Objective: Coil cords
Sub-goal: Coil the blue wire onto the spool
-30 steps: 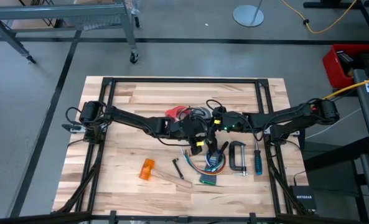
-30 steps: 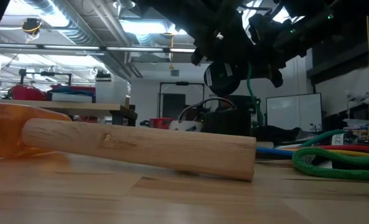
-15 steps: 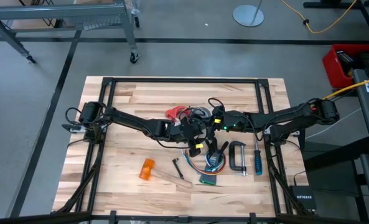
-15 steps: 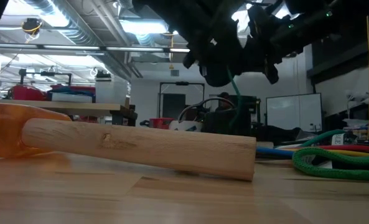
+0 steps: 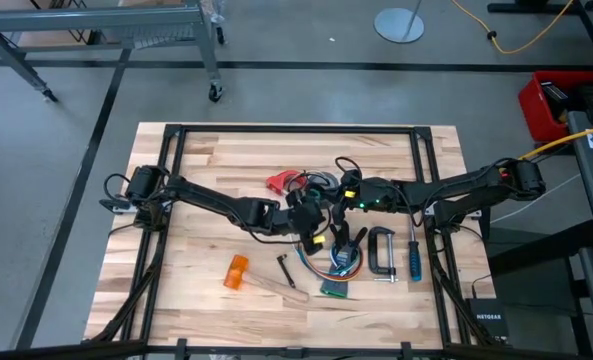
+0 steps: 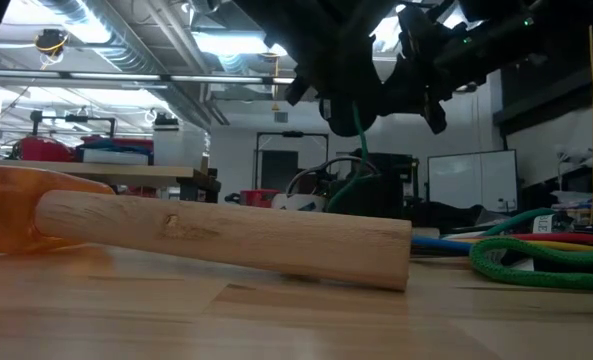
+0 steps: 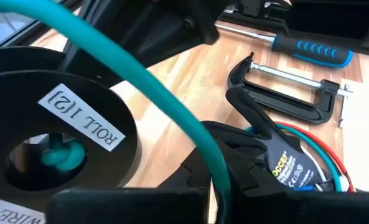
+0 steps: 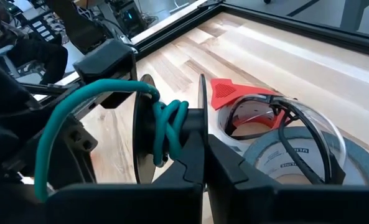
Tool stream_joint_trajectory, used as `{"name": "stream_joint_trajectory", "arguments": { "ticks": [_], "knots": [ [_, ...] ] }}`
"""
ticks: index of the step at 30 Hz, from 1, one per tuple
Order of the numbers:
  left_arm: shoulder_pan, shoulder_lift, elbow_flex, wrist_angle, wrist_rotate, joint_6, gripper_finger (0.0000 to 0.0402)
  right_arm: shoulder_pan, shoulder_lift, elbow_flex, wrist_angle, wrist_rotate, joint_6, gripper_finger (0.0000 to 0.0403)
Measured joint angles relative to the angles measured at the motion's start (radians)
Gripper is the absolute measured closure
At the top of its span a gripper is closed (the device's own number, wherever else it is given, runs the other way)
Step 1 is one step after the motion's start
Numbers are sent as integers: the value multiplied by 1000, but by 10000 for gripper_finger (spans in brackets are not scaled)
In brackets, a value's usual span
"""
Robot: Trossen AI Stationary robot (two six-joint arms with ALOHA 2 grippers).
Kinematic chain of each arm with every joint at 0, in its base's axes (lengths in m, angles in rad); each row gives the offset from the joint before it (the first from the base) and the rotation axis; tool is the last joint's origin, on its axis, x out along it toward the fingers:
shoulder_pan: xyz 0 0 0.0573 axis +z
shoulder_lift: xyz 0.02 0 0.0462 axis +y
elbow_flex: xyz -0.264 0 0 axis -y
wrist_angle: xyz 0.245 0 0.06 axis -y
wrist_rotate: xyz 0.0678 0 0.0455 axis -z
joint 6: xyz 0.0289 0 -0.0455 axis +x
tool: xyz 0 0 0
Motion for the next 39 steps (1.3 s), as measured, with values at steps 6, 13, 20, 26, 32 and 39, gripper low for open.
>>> {"name": "stream_joint_trajectory", "arguments": {
  "ticks": [6,13,20,26,32,39],
  "knots": [
    [-3,0,0,23,-2,-7,401,0,0,-1,52,11,2,400],
    [-11,0,0,62,2,-3,401,0,0,-1,83,51,2,400],
    [-11,14,0,96,19,-8,402,0,-1,-1,147,52,1,399],
    [-16,16,0,128,31,23,396,0,0,-1,145,43,-16,399],
    [-28,16,0,88,39,87,337,0,-2,-1,148,21,-26,399],
    [-38,16,0,-14,70,9,270,0,-3,-1,149,18,-48,399]
  ]
}}
